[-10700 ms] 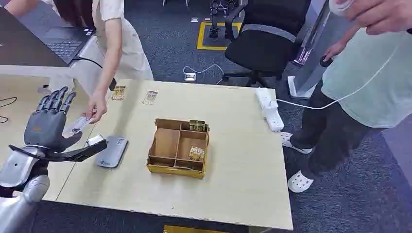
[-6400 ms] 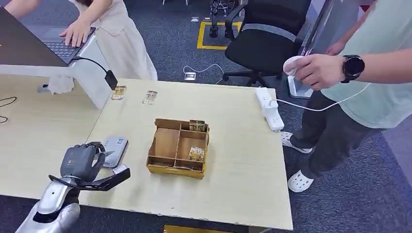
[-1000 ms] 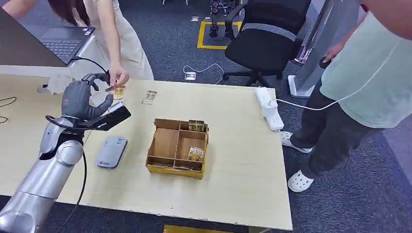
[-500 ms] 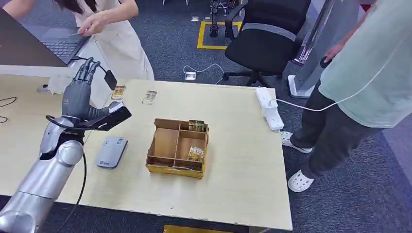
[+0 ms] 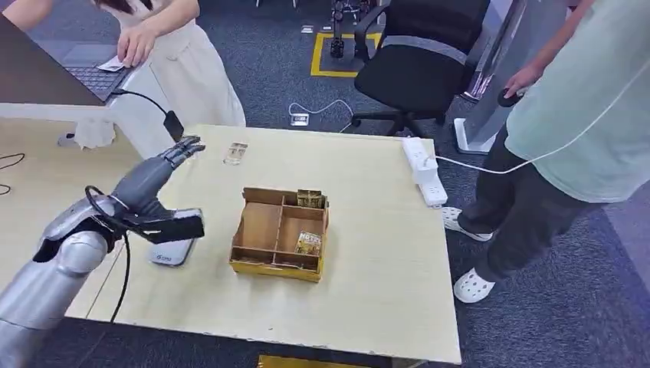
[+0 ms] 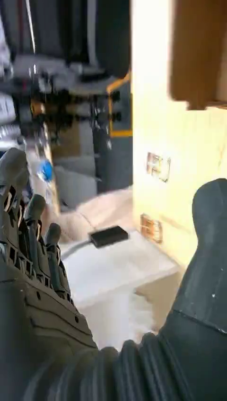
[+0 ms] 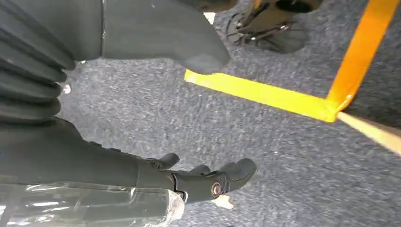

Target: Pass the card to the sensor for recognition and then transmit it.

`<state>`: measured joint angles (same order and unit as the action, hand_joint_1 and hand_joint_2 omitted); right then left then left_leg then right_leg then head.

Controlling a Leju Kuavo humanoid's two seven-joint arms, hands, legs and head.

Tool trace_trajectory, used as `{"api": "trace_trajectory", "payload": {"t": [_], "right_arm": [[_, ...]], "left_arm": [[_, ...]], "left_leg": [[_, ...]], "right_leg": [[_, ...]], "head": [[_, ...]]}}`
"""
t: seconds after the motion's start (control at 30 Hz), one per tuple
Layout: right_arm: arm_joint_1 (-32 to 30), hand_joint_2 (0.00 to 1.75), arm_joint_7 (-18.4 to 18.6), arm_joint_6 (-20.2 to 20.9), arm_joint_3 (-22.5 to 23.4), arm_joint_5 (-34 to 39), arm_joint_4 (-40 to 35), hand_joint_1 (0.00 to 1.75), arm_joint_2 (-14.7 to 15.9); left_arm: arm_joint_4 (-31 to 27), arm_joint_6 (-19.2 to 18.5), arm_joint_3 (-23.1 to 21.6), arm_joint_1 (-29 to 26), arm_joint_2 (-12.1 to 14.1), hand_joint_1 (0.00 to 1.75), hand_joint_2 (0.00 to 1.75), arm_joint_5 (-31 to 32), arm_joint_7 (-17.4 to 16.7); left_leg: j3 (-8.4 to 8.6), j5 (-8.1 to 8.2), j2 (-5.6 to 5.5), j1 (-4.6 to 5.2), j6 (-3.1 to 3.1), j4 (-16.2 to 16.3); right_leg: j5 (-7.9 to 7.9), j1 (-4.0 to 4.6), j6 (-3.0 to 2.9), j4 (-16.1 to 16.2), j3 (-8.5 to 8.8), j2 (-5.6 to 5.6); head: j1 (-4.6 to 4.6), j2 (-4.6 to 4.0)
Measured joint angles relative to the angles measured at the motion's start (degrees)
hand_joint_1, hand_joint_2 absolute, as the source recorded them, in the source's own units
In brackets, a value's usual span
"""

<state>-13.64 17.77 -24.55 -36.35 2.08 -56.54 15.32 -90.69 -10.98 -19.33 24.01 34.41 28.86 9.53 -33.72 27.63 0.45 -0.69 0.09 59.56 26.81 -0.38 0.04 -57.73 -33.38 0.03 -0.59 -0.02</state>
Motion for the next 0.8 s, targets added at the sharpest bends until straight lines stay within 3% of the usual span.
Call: {"api": "trace_trajectory", "payload": {"t": [0.1,0.27,0.47,0.8], "right_arm": [[-0.21,0.00,-0.48,-0.09,0.02,0.28,0.00,0.00,0.33],[0.03,0.00,-0.72,0.02,0.00,0.28,0.02,0.00,0.35],[0.22,0.00,-0.81,0.02,0.02,0.26,0.26,0.00,0.35],[0.51,0.00,-1.03,0.72,0.00,0.11,0.50,0.00,0.35]], "left_arm": [[-6.91,-2.46,-6.03,0.26,4.10,0.00,1.75,1.90,1.33],[-12.37,-3.21,-13.97,0.56,6.71,0.00,1.75,1.33,1.44],[-14.53,-2.82,-17.00,1.21,8.56,0.00,1.75,1.15,1.44],[-15.23,-2.42,-19.91,2.50,9.13,0.00,1.75,2.27,1.94]], "left_leg": [[-0.03,0.01,-0.04,0.02,-0.01,0.00],[-0.02,0.01,0.00,0.02,-0.01,0.00],[0.00,0.00,-0.02,0.00,-0.01,0.00],[-0.02,0.00,-0.05,0.01,-0.01,0.00]], "right_leg": [[0.01,-0.01,0.00,0.01,-0.02,-0.03],[0.00,-0.01,0.00,0.01,-0.01,-0.01],[-0.02,0.00,-0.02,-0.01,0.00,-0.02],[0.00,-0.01,-0.01,-0.01,0.00,-0.05]], "head": [[0.04,0.00],[0.02,0.00],[0.00,0.00],[0.02,0.00]]}}
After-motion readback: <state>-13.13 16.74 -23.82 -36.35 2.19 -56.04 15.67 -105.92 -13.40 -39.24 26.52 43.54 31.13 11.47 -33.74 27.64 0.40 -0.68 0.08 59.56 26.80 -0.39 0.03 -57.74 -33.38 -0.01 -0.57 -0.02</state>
